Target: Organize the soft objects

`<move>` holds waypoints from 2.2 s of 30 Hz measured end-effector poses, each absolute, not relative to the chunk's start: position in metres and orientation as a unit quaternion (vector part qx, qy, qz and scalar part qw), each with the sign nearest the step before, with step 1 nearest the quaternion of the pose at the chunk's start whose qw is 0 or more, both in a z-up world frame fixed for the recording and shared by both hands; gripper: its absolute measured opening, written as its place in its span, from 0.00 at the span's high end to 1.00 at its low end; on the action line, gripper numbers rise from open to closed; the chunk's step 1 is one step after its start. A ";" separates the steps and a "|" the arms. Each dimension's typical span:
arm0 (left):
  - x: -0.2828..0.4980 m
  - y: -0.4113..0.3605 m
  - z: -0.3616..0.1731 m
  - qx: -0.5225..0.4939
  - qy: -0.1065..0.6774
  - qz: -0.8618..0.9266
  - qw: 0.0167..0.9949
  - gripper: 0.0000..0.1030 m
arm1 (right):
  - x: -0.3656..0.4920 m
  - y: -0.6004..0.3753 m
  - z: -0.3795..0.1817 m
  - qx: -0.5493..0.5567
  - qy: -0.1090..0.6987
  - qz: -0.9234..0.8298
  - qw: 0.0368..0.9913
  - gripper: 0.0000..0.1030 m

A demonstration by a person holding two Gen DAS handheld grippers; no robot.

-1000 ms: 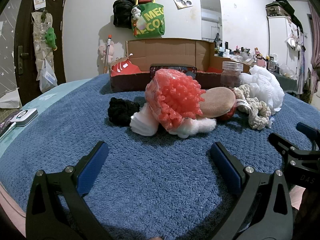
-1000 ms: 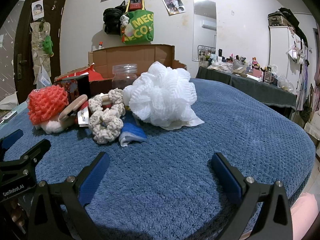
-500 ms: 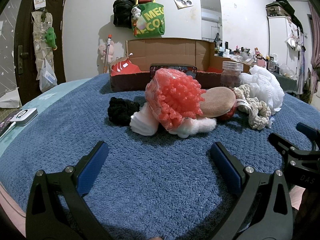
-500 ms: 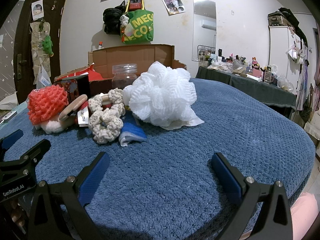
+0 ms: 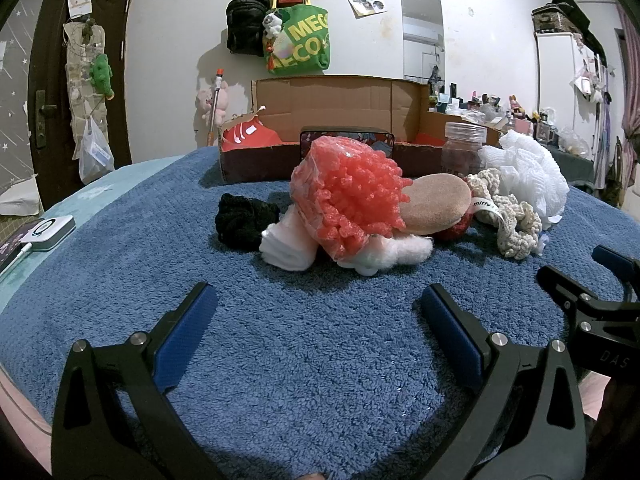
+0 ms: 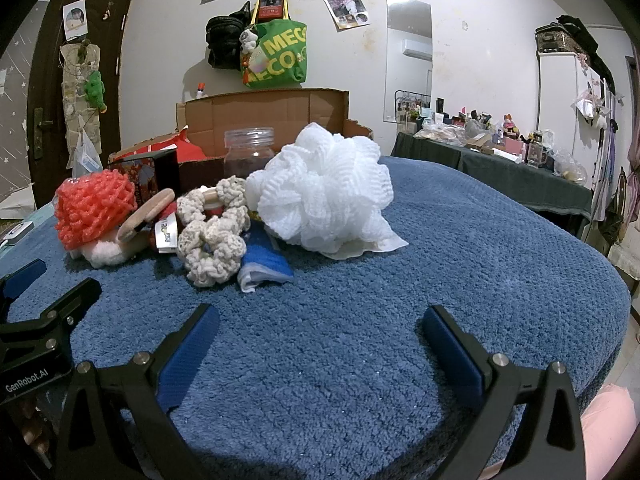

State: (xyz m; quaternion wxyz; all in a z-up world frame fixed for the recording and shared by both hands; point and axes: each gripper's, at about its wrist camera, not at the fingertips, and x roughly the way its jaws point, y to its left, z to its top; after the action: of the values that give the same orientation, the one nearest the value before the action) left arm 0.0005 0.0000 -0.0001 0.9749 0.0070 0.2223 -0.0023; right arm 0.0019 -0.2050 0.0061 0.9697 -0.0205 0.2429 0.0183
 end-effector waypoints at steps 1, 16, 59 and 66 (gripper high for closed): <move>0.000 0.000 0.000 0.007 0.223 -0.002 0.975 0.00 | 0.002 -0.205 0.006 -0.020 0.243 0.018 0.970 0.00; 0.000 0.000 0.000 0.007 0.223 -0.002 0.975 0.00 | 0.002 -0.205 0.006 -0.020 0.243 0.018 0.970 0.00; -0.010 -0.006 0.038 0.021 0.188 -0.021 0.982 0.00 | -0.001 -0.219 0.060 -0.010 0.216 0.030 0.976 0.00; 0.001 -0.004 0.060 0.020 0.187 -0.039 0.981 0.00 | 0.022 -0.220 0.077 -0.005 0.214 0.042 0.976 0.00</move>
State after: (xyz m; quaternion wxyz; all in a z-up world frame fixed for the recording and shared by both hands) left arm 0.0010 -0.0043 0.0601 0.9814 0.0204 0.1871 -0.0386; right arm 0.0222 -0.2204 0.0770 0.9759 -0.0049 0.2143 0.0420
